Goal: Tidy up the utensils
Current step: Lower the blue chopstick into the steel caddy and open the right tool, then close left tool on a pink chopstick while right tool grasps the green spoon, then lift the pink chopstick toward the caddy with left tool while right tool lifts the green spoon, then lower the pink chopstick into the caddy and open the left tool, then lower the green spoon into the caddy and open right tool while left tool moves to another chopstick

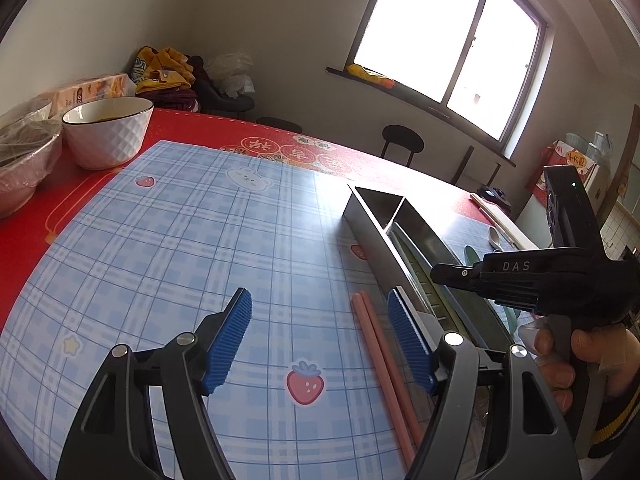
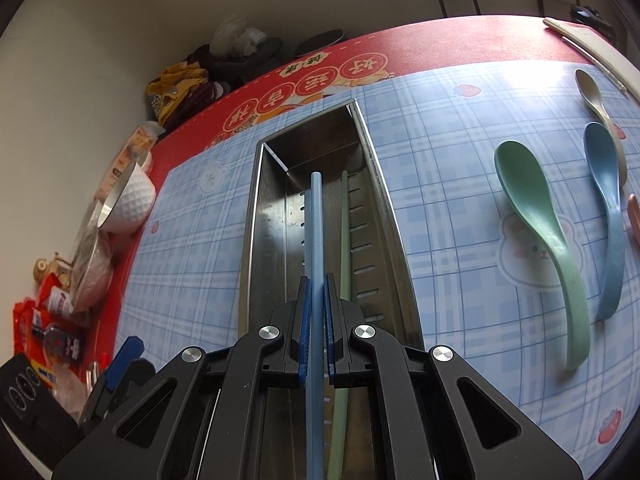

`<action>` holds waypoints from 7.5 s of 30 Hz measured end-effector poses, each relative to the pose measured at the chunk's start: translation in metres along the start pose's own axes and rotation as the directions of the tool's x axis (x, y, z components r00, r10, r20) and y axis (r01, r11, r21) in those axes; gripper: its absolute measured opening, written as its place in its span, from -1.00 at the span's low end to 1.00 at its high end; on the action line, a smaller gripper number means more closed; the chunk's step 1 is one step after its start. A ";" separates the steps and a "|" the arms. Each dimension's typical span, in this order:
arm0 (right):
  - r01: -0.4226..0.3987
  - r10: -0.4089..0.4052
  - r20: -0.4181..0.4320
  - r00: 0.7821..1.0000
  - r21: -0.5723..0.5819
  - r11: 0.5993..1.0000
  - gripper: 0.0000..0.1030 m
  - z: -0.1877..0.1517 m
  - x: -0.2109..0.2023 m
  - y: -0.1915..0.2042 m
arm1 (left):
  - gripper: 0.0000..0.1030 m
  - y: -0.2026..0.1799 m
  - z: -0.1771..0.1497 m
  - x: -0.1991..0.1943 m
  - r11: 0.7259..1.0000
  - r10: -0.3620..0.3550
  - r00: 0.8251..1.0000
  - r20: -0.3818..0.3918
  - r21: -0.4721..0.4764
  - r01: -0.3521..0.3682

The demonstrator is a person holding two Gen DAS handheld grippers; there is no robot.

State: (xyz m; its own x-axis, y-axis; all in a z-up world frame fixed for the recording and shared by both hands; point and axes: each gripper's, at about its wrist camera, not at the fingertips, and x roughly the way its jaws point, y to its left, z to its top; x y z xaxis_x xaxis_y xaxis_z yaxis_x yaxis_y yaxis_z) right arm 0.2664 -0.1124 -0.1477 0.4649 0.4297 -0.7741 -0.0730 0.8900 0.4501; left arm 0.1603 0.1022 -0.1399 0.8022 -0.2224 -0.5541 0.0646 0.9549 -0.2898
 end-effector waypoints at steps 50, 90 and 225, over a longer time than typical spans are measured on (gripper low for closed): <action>0.035 -0.014 0.390 0.921 -0.046 0.998 -0.85 -0.044 -0.103 -0.111 | -0.58 -0.047 -0.034 0.012 0.992 0.021 0.960 -0.280 0.124 0.015; -0.095 0.086 0.345 0.935 0.010 0.995 -0.84 -0.045 -0.096 -0.131 | -0.88 -0.052 -0.039 0.029 0.967 0.177 0.955 -0.238 0.222 -0.124; -0.147 0.164 0.255 0.953 -0.086 0.985 -0.74 -0.012 -0.072 -0.133 | 0.78 -0.077 0.007 0.031 0.962 0.134 0.989 -0.056 0.247 -0.116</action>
State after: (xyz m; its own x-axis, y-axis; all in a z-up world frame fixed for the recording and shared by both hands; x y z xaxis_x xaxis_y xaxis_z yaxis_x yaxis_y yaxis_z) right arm 0.2324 -0.2598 -0.1575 0.6562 0.5165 -0.5501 -0.2162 0.8271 0.5188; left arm 0.1841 0.0235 -0.1293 0.7689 -0.1036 -0.6310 0.1161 0.9930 -0.0215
